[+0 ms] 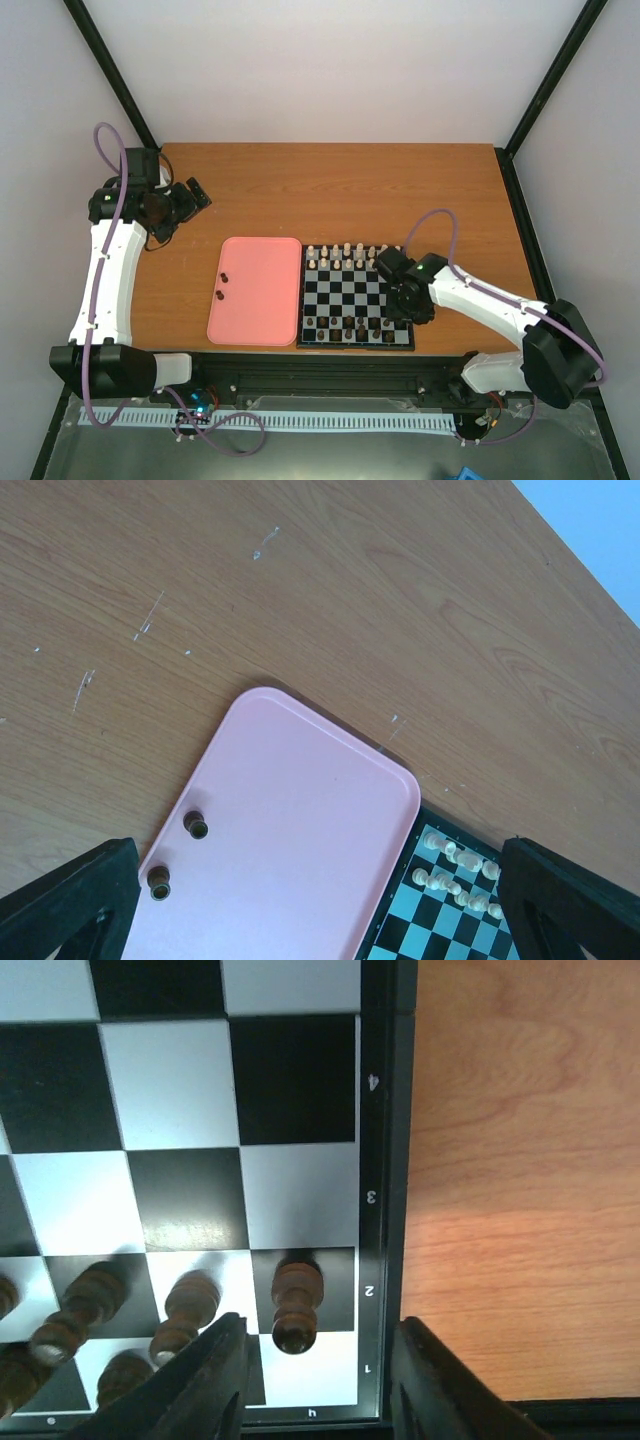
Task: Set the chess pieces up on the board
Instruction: Place the chess piece on the chessboard, then pick up the chess piece from the storage box.
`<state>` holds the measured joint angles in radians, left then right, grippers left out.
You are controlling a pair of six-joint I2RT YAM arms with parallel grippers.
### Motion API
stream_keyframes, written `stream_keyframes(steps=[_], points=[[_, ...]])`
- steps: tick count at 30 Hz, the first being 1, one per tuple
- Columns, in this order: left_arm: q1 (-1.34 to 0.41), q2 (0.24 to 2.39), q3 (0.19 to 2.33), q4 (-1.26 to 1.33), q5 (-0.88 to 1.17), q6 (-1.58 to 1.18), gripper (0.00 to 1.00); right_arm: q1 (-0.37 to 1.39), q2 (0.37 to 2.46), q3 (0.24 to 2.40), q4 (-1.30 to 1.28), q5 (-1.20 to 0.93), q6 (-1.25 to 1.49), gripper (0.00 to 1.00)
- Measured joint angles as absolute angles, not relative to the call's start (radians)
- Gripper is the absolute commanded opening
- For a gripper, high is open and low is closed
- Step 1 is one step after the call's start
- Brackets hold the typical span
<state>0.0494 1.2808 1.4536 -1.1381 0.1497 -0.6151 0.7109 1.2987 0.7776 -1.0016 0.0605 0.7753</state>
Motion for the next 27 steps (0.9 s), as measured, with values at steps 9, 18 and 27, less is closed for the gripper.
stream_keyframes(steps=[9,18,27], points=[[0.049,1.281,1.454,-1.138,0.15,-0.615,1.0,0.71,1.283,0.966,-1.065,0.147,0.768,0.54],[0.049,1.281,1.457,-1.139,0.15,-0.615,1.0,0.781,1.601,1.356,-0.958,0.091,0.672,0.58],[0.048,1.281,1.483,-1.14,0.144,-0.615,1.0,0.947,2.107,1.929,-0.847,-0.033,0.558,0.62]])
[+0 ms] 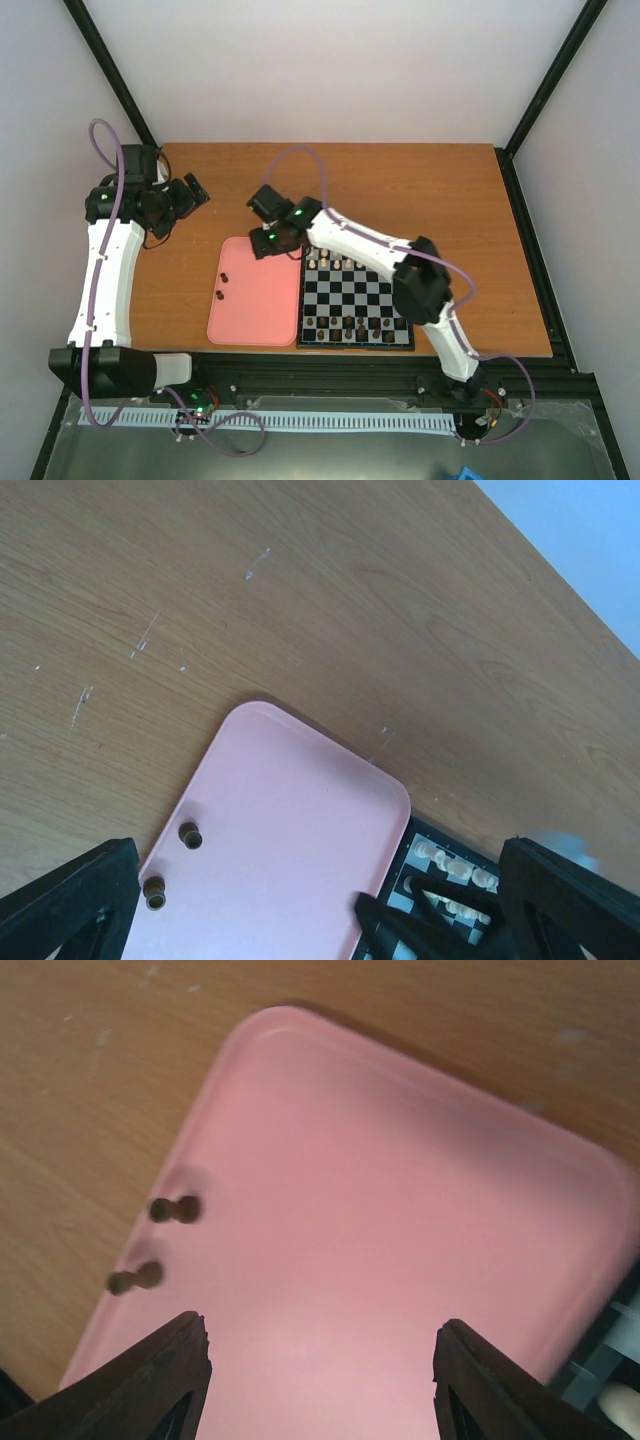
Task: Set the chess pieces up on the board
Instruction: Pick up the chess piece from the storage box.
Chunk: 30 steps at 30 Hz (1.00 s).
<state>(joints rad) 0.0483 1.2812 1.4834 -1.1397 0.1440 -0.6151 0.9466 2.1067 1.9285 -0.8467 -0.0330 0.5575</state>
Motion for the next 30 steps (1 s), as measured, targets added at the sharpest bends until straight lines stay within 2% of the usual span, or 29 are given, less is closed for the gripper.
stream_keyframes(steps=[7,12,17,30], points=[[0.048,1.281,1.499,-1.14,0.142,-0.615,1.0,1.019,2.39,2.18,-0.815,-0.163,0.516,0.62],[0.048,1.281,1.499,-1.14,0.144,-0.616,1.0,1.04,2.511,2.304,-0.797,-0.221,0.504,0.61],[0.048,1.281,1.499,-1.14,0.144,-0.615,1.0,1.046,2.574,2.376,-0.775,-0.256,0.497,0.59],[0.048,1.281,1.499,-1.14,0.147,-0.615,1.0,1.047,2.654,2.45,-0.759,-0.263,0.502,0.46]])
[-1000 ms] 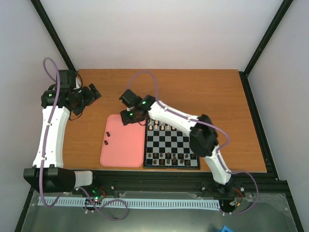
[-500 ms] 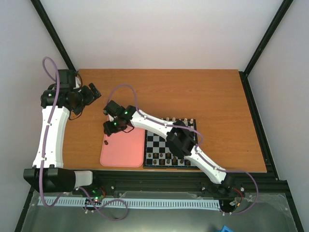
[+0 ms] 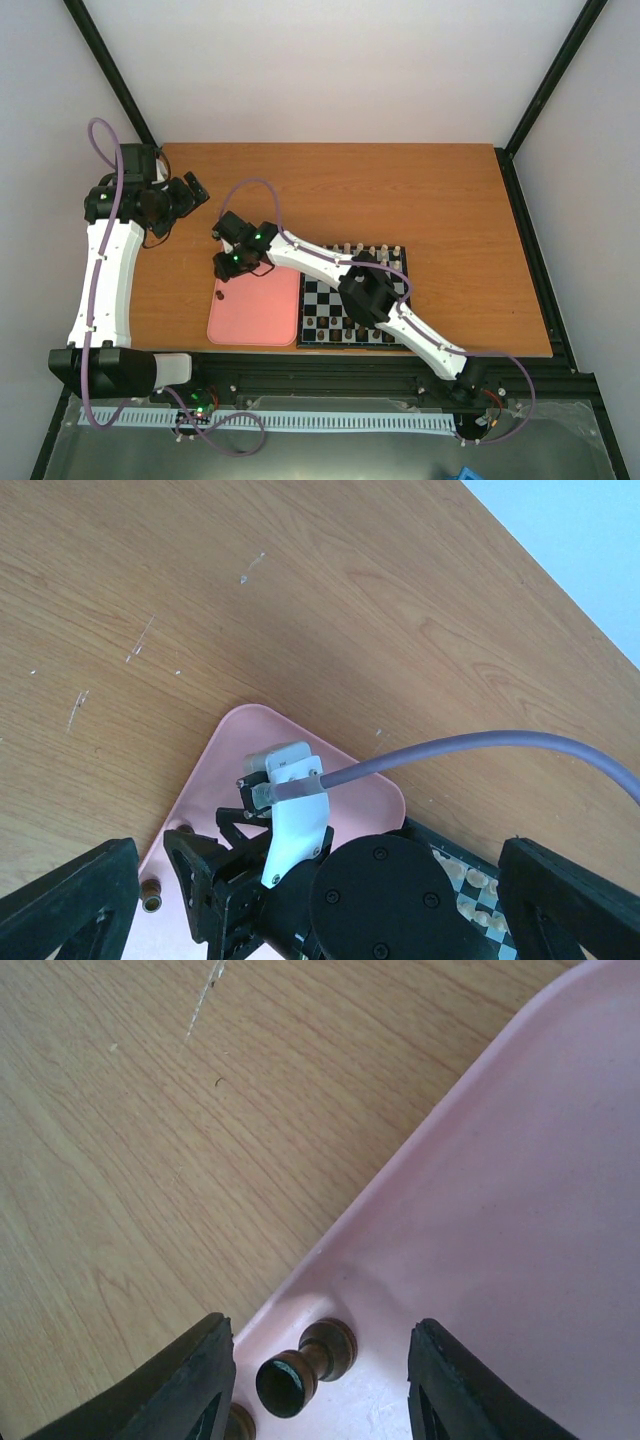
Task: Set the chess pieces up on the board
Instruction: Pick up the chess piece from the storage box.
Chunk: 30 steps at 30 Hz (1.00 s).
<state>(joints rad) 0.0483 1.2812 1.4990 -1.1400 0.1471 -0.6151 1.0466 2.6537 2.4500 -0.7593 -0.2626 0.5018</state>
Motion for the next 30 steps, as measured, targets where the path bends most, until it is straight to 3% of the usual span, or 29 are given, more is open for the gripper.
stream_keyframes(steps=[3,12,19,30], points=[[0.048,1.281,1.499,-1.14,0.147,-0.615,1.0,1.047,2.654,2.454,-0.759,-0.263,0.503,0.4],[0.048,1.281,1.499,-1.14,0.147,-0.615,1.0,1.048,2.665,2.457,-0.759,-0.284,0.506,0.36],[0.048,1.281,1.499,-1.14,0.147,-0.615,1.0,1.05,2.679,2.459,-0.76,-0.284,0.508,0.23],[0.048,1.281,1.499,-1.14,0.153,-0.615,1.0,1.05,2.679,2.463,-0.779,-0.258,0.5,0.14]])
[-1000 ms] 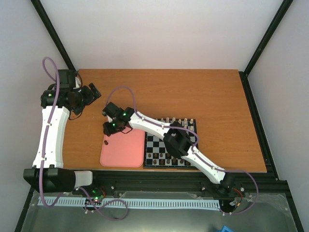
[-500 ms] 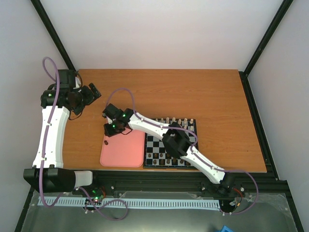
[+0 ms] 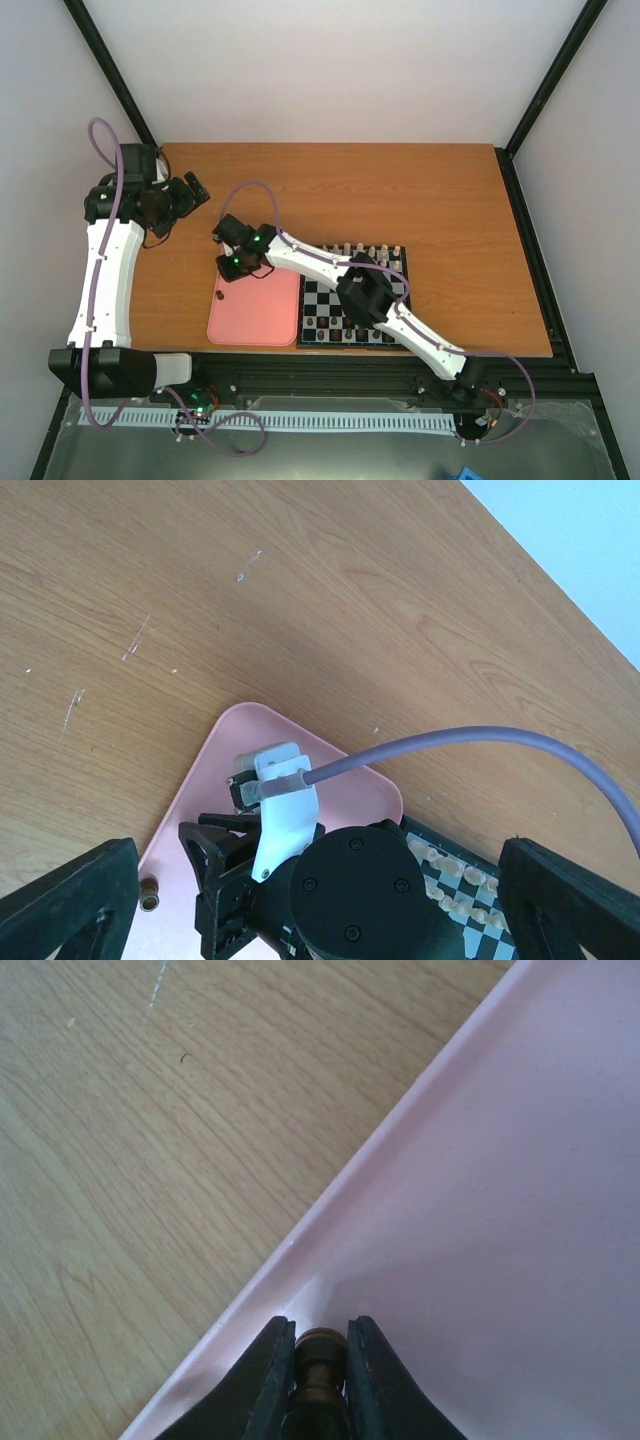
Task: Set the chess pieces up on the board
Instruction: Pick up the chess piece from the storage box, then place the chess piece on the chessboard.
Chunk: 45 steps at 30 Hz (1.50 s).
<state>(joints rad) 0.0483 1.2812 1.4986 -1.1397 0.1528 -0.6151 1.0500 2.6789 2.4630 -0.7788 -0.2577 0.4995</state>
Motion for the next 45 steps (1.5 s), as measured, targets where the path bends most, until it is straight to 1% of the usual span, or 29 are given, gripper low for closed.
stream_keyframes(steps=[7,11,15,20,26,31,35,39,41,45], points=[[0.048,1.281,1.499,-1.14,0.154,-0.615,1.0,1.05,2.65,2.46,-0.839,-0.191,0.482,0.13],[0.048,1.281,1.499,-1.14,0.155,-0.615,1.0,1.05,2.529,2.352,-0.868,-0.14,0.469,0.13],[0.048,1.282,1.499,-1.14,0.158,-0.614,1.0,1.049,2.291,2.136,-0.885,-0.065,0.47,0.13],[0.047,1.293,1.499,-1.14,0.163,-0.614,1.0,1.032,1.912,1.744,-0.864,0.004,0.525,0.13],[0.047,1.298,1.499,-1.14,0.166,-0.613,1.0,0.963,1.557,1.306,-0.926,0.088,0.654,0.13],[0.044,1.298,1.499,-1.14,0.165,-0.613,1.0,0.916,1.32,1.078,-1.037,0.152,0.792,0.13],[0.036,1.299,1.499,-1.139,0.163,-0.613,1.0,0.876,1.1,0.92,-1.1,0.162,0.907,0.13],[0.033,1.299,1.498,-1.139,0.159,-0.613,1.0,0.856,0.957,0.8,-1.129,0.141,0.997,0.13],[0.031,1.299,1.497,-1.139,0.157,-0.613,1.0,0.853,0.937,0.751,-1.128,0.125,1.026,0.13],[0.03,1.3,1.495,-1.138,0.151,-0.613,1.0,0.853,0.966,0.709,-1.104,0.113,1.052,0.13]])
